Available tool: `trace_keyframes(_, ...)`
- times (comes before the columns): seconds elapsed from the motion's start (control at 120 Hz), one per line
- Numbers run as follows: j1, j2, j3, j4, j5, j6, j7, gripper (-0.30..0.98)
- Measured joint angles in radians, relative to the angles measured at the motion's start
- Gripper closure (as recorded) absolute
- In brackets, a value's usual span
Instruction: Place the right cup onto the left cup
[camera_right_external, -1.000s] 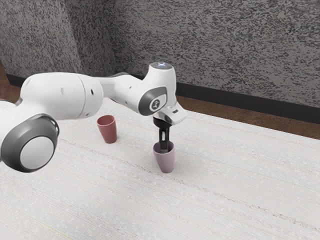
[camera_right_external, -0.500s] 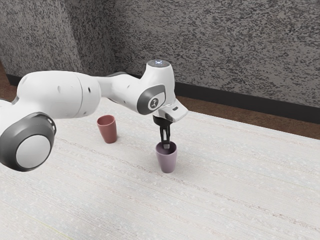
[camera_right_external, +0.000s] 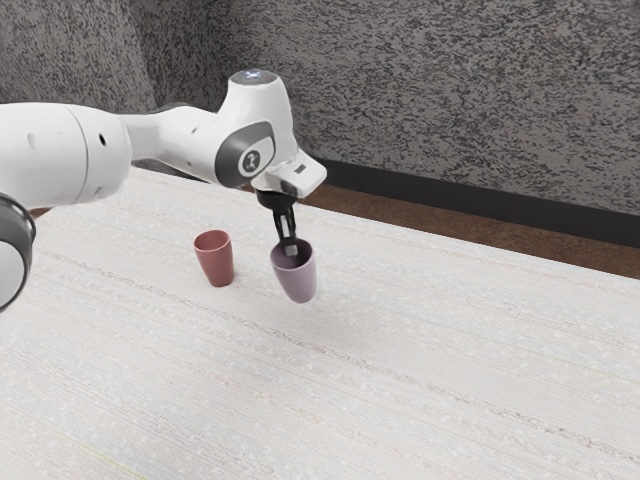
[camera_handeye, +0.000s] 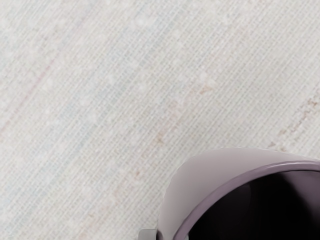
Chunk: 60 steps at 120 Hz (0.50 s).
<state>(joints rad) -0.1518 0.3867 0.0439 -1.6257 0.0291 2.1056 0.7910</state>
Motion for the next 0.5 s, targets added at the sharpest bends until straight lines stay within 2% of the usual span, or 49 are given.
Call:
trace_keyframes(0.15, 0.101, -0.065, -0.015, -0.027, 0.005, -0.045, -0.010, 0.78)
trace_keyframes(0.225, 0.222, -0.073, -0.108, -0.028, 0.029, -0.063, -0.014, 0.79)
trace_keyframes(0.342, 0.344, -0.072, -0.178, -0.025, 0.066, -0.087, -0.019, 0.79)
trace_keyframes(0.5, 0.401, -0.071, -0.199, 0.016, 0.120, -0.124, -0.023, 0.79)
